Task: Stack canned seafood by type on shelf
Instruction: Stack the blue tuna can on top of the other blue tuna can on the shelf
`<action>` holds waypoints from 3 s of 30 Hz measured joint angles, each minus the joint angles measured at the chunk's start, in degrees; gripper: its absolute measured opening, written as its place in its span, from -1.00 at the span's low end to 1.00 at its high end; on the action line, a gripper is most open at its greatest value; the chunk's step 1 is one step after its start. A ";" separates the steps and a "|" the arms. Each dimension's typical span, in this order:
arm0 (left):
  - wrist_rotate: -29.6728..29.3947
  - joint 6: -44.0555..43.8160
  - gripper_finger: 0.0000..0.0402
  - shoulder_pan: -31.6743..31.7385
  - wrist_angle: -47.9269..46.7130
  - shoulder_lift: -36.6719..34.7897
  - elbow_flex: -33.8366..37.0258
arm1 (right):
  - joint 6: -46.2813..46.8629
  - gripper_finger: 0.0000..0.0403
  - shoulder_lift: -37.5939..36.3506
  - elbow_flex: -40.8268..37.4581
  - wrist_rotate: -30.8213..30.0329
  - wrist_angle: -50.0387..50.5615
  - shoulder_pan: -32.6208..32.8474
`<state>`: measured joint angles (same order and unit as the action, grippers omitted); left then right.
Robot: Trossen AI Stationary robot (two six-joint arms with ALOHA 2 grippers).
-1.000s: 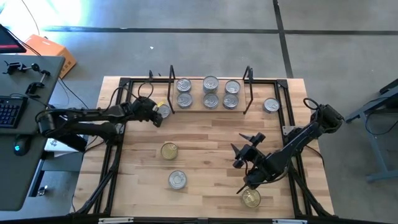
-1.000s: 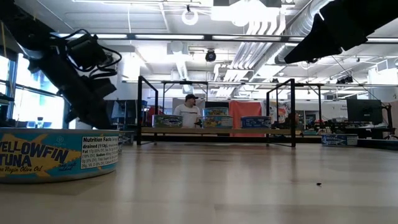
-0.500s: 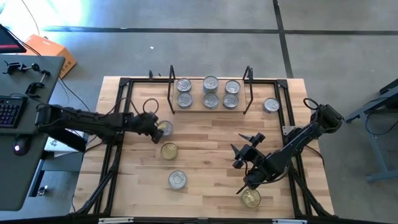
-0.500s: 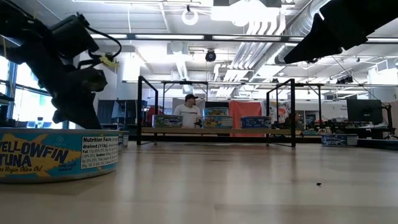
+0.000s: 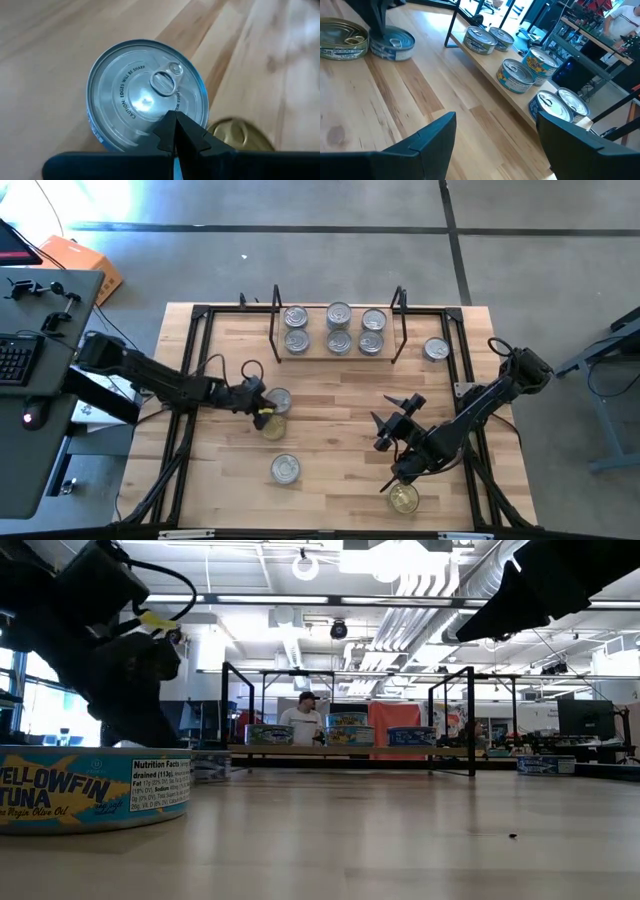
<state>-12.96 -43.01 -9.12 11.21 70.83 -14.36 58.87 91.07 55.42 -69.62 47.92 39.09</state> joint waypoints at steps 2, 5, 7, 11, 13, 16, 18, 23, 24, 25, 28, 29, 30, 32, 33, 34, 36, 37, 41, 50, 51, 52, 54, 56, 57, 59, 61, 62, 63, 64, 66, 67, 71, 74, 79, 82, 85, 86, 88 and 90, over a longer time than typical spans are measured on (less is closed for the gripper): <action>-0.51 0.71 -1.00 -0.28 6.48 4.08 0.01 | -0.04 0.33 0.00 0.00 0.00 -0.24 0.00; -0.53 3.65 -1.00 -0.27 16.38 10.01 -0.15 | -1.78 0.33 0.00 0.00 0.00 -1.81 0.00; -0.51 5.88 -1.00 0.17 19.03 13.65 -1.86 | -4.01 0.33 0.00 0.00 0.01 -3.65 -0.09; 0.52 11.52 -1.00 1.74 19.28 21.04 -8.24 | -10.32 0.33 0.00 0.00 0.08 -8.50 -0.11; 2.32 14.77 -1.00 2.57 19.22 25.10 -12.29 | -12.68 0.33 0.00 0.02 1.06 -10.45 -0.35; 6.65 19.89 -1.00 3.78 19.03 30.98 -19.03 | -12.67 0.33 0.00 0.02 5.58 -10.39 -2.07; 9.96 23.19 -1.00 4.42 18.96 34.62 -23.83 | -14.31 0.33 0.05 0.02 12.46 -9.72 -4.00; 14.48 31.45 -1.00 4.97 16.23 40.21 -34.61 | -25.54 0.33 3.17 0.02 25.26 -12.38 -7.82; 14.46 33.46 -1.00 4.79 14.22 40.38 -36.39 | -28.74 0.33 4.22 0.02 26.04 -13.75 -8.11; 14.18 35.92 -1.00 4.49 11.60 40.43 -38.07 | -31.55 0.33 5.28 0.02 26.26 -15.42 -8.20; 12.10 44.62 -1.00 2.73 2.97 38.78 -42.21 | -35.07 0.33 7.84 0.02 26.58 -20.26 -8.13; 10.84 47.47 -1.00 2.10 0.59 38.10 -43.38 | -35.03 0.33 8.43 0.02 26.64 -21.43 -8.03; 9.50 49.87 -1.00 1.48 -1.34 37.76 -44.26 | -34.39 0.33 8.94 0.02 26.59 -22.04 -7.81; 6.52 52.90 -0.99 0.47 -2.92 37.80 -45.10 | -32.67 0.33 9.96 -0.17 25.36 -23.20 -7.14; 5.52 54.12 -0.98 0.08 -3.19 37.95 -45.25 | -31.91 0.33 10.15 -0.95 24.21 -24.75 -6.69; 5.41 55.84 -0.95 -0.17 -3.38 37.98 -45.28 | -31.51 0.33 10.18 -2.22 22.95 -26.85 -6.24; 6.78 59.33 -0.86 -0.16 -3.32 37.86 -45.43 | -30.45 0.33 9.83 -5.85 21.88 -33.41 -5.42; 7.17 60.47 -0.80 -0.07 -3.39 37.82 -45.48 | -29.74 0.33 9.51 -7.93 21.85 -36.43 -5.09; 9.31 65.40 -0.51 1.15 -4.11 38.07 -45.48 | -27.37 0.33 8.70 -15.41 22.35 -52.00 -4.10; 17.77 71.65 -0.44 5.82 -5.53 40.16 -45.54 | -44.18 0.33 8.61 -18.86 25.32 -67.85 -6.33; 18.58 71.63 -0.49 6.20 -5.73 40.13 -45.54 | -47.93 0.33 8.61 -18.47 26.72 -67.95 -6.82; 18.75 71.63 -0.56 6.40 -5.77 40.13 -45.54 | -51.50 0.33 8.61 -18.09 28.09 -67.98 -7.29; 18.92 71.77 -0.71 6.61 -5.67 40.13 -45.54 | -58.02 0.33 8.61 -17.66 30.42 -67.86 -8.32; 19.03 72.55 -0.86 6.59 -5.14 40.13 -45.54 | -64.55 0.33 8.61 -17.55 31.32 -67.95 -9.13; 19.01 73.13 -0.93 6.59 -5.10 40.13 -45.54 | -67.78 0.33 8.61 -17.55 31.30 -67.93 -9.40; 18.94 73.57 -0.97 6.23 -5.02 40.13 -45.54 | -73.75 0.33 8.61 -17.55 31.17 -67.81 -9.89; 18.35 73.58 -0.97 5.62 -4.65 40.07 -45.54 | -78.32 0.33 8.61 -17.55 30.62 -67.75 -10.22; 18.04 73.67 -0.98 5.20 -4.37 39.95 -45.54 | -80.25 0.33 8.61 -17.55 30.62 -67.76 -10.27; 17.93 73.67 -0.99 4.72 -3.74 39.91 -45.54 | -81.99 0.33 8.61 -17.55 30.62 -67.69 -10.39; 17.96 73.63 -0.99 4.41 -3.24 39.89 -45.68 | -83.49 0.33 8.61 -17.55 30.60 -67.65 -10.52; 17.95 73.33 -0.99 3.85 -1.85 39.88 -45.97 | -84.95 0.33 8.61 -17.55 29.64 -67.62 -10.65; 17.99 73.19 -0.99 3.63 -1.44 39.88 -46.12 | -85.56 0.33 8.61 -17.55 28.93 -67.48 -10.73; 17.63 71.18 -1.00 3.27 1.27 39.86 -46.20 | -86.95 0.33 8.61 -17.55 27.95 -67.34 -10.73; 16.95 69.82 -1.00 3.27 2.77 39.80 -46.20 | -86.64 0.33 8.61 -17.55 28.13 -67.03 -10.73; 14.80 69.67 -1.00 3.46 2.84 39.78 -46.20 | -83.16 0.33 10.57 -17.55 27.86 -65.73 -11.70; 14.77 69.64 -1.00 3.30 3.20 39.78 -46.21 | -79.84 0.32 12.44 -17.33 26.10 -68.01 -12.31; 14.04 69.62 -1.00 2.89 3.20 39.78 -46.20 | -77.15 0.23 12.98 -17.33 21.75 -68.83 -12.39; 13.26 69.64 -1.00 2.70 3.54 39.75 -46.22 | -76.72 0.17 12.99 -17.37 21.31 -68.82 -12.37; 10.81 69.69 -1.00 2.27 4.52 39.71 -46.22 | -75.69 0.01 12.94 -17.41 21.18 -68.70 -12.42; 7.83 69.66 -1.00 1.88 5.64 39.71 -46.22 | -73.37 -0.20 12.94 -17.46 22.01 -68.20 -12.97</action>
<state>-5.13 26.65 -7.24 16.85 110.54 -60.58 -14.49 104.01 37.96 -47.61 -20.28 26.12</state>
